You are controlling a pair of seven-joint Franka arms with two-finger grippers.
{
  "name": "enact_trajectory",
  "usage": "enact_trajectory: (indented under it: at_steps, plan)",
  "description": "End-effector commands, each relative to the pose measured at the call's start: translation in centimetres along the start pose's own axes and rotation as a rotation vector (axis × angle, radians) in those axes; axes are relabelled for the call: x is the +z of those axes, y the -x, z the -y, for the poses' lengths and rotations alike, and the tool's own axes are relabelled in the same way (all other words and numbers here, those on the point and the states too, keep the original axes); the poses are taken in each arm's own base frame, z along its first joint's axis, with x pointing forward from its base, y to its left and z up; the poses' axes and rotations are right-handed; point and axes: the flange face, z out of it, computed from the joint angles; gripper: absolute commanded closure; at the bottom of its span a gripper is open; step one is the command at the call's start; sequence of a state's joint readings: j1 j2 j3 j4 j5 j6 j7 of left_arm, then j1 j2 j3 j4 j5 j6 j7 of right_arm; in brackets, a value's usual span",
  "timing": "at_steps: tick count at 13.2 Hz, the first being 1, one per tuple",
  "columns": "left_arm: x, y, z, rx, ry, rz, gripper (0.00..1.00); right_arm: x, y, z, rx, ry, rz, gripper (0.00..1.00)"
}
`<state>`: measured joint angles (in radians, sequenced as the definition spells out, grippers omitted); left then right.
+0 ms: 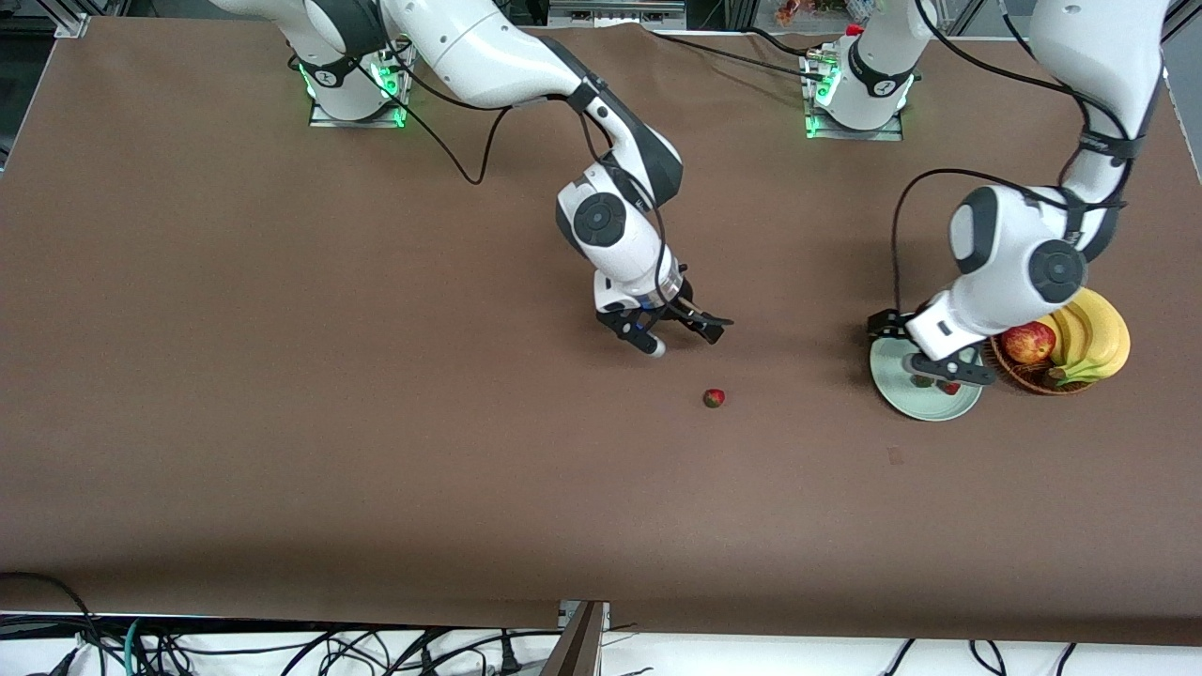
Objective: Collect all strawberries into plate
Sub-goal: 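Grasp the third strawberry with the left gripper while the right gripper withdraws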
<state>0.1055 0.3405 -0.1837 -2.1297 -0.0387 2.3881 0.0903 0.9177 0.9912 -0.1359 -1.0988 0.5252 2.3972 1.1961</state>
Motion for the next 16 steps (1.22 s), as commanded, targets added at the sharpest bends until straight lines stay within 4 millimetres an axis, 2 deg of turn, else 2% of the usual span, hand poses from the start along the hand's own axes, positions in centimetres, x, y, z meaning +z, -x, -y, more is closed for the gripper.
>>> enact_trajectory:
  at_steps: [1, 3, 5, 6, 9, 10, 12, 14, 16]
  plan:
    - [-0.4, -0.6, -5.5, -0.099, 0.015, -0.005, 0.00, -4.7, -3.6, 0.2, -0.097, 0.091, 0.044, 0.09]
    - [-0.7, -1.9, -9.0, -0.107, 0.022, -0.032, 0.00, -8.3, -7.1, -0.1, -0.183, 0.138, 0.076, 0.07]
    - [-1.0, -4.2, -11.4, -0.075, 0.039, -0.061, 0.00, -11.3, -10.3, -1.1, -0.301, 0.207, 0.071, 0.04]
    - [-1.0, -5.5, -12.7, -0.057, 0.049, -0.075, 0.00, -12.1, -12.0, -2.2, -0.344, 0.262, 0.079, 0.02]
    - [0.7, -8.7, -17.1, 0.019, 0.060, -0.106, 0.00, -18.7, -15.0, -5.7, -0.493, 0.315, 0.114, 0.01]
    - [1.3, -9.5, -18.1, 0.049, 0.052, -0.130, 0.00, -20.8, -15.1, -6.6, -0.536, 0.321, 0.103, 0.01]
    - [2.9, -9.9, -20.2, 0.088, 0.057, -0.158, 0.00, -24.2, -14.1, -7.7, -0.591, 0.380, 0.049, 0.01]
    - [4.5, -9.9, -21.5, 0.106, 0.066, -0.176, 0.00, -26.4, -12.8, -9.6, -0.639, 0.454, 0.011, 0.01]
    - [6.0, -9.9, -21.7, 0.108, 0.077, -0.191, 0.00, -28.3, -12.4, -11.1, -0.663, 0.469, 0.009, 0.01]
